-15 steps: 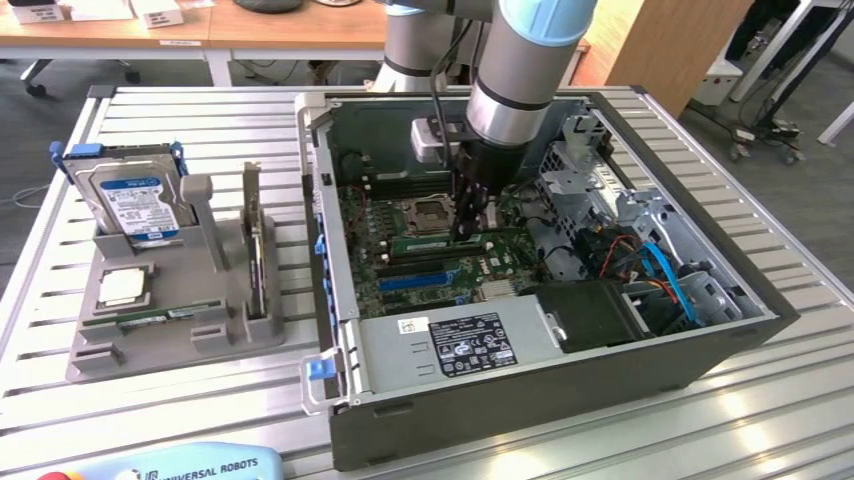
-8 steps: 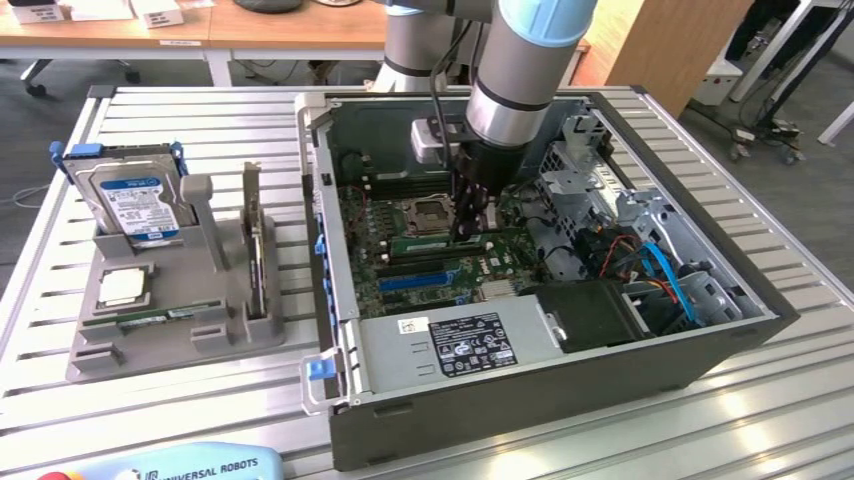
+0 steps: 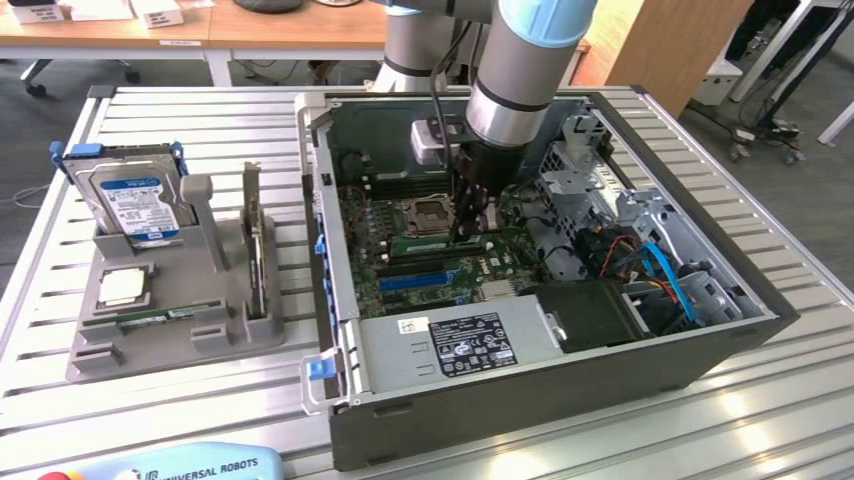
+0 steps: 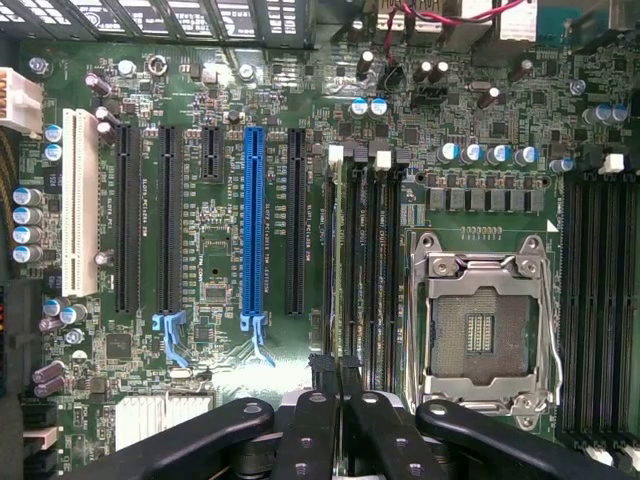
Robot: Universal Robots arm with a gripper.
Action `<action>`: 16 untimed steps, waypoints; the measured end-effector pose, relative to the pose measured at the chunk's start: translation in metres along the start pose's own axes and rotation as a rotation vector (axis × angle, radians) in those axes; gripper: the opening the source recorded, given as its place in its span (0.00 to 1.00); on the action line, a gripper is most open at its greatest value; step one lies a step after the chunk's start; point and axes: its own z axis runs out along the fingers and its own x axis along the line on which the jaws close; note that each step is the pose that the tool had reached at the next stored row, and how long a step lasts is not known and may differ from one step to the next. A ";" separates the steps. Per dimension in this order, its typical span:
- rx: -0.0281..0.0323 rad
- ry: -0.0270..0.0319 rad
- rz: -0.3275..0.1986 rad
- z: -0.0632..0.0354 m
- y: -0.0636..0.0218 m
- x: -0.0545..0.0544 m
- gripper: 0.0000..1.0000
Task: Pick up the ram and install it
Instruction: 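Insert the ram into the slot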
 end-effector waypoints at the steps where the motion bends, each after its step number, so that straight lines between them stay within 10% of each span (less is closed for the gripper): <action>1: 0.0000 0.0001 0.000 0.0003 0.0000 0.000 0.12; 16: -0.0001 0.0004 0.000 0.0020 -0.0001 0.000 0.12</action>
